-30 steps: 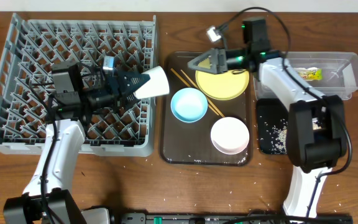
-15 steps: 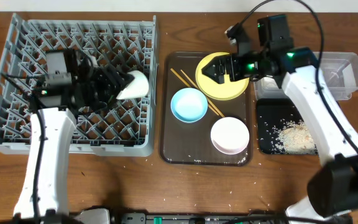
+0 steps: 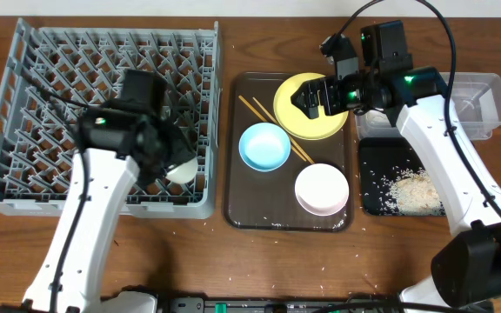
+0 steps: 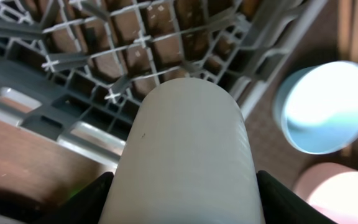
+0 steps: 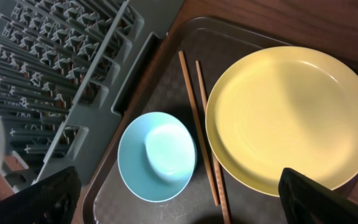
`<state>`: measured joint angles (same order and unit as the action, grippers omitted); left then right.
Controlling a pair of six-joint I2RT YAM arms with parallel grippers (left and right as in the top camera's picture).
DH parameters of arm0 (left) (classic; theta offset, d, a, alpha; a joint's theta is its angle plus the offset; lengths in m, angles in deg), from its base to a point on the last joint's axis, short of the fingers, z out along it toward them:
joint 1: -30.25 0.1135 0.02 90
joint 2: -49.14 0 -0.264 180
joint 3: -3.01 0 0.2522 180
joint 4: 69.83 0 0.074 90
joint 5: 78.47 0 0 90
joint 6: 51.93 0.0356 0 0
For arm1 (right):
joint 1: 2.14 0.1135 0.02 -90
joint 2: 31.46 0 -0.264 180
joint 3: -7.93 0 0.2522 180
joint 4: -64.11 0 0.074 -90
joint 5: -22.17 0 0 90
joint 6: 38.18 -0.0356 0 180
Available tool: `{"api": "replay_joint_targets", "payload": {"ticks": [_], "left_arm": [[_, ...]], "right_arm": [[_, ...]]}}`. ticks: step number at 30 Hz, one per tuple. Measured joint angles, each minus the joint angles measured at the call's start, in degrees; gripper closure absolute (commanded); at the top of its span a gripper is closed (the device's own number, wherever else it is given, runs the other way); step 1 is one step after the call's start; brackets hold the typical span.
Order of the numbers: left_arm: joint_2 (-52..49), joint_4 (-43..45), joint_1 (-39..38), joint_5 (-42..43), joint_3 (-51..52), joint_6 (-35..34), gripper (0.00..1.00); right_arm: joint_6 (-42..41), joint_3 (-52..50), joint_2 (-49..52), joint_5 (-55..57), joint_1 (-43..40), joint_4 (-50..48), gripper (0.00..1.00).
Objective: Sort waste into correct bins and load items into the dishwasher
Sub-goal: 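Lower the white cup into the dish rack with the left gripper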
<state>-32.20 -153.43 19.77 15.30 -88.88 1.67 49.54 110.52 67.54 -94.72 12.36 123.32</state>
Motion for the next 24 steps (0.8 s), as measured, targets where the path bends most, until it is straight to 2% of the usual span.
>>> {"api": "replay_joint_targets", "payload": {"ticks": [8, 12, 15, 22, 24], "left_arm": [[-7.6, 1.0, -2.4, -5.4, 1.6, -2.7, 0.89], [-12.5, 2.2, -2.6, -5.5, 1.6, -2.8, 0.89], [-15.9, 3.0, -2.8, -5.4, 1.6, -2.8, 0.83], [-20.3, 2.8, -2.6, -5.9, 1.6, -2.8, 0.83], [-20.3, 2.8, -2.6, -5.9, 1.6, -2.8, 0.68]], "right_arm": [[0.0, 0.0, 0.0, 0.2, 0.0, 0.3, 0.02], [0.0, 0.0, 0.0, 0.4, 0.0, 0.5, 0.02], [0.0, 0.0, 0.0, 0.4, 0.0, 0.6, 0.02], [0.0, 0.0, 0.0, 0.5, 0.0, 0.6, 0.03], [0.0, 0.0, 0.0, 0.5, 0.1, 0.6, 0.03]]}}
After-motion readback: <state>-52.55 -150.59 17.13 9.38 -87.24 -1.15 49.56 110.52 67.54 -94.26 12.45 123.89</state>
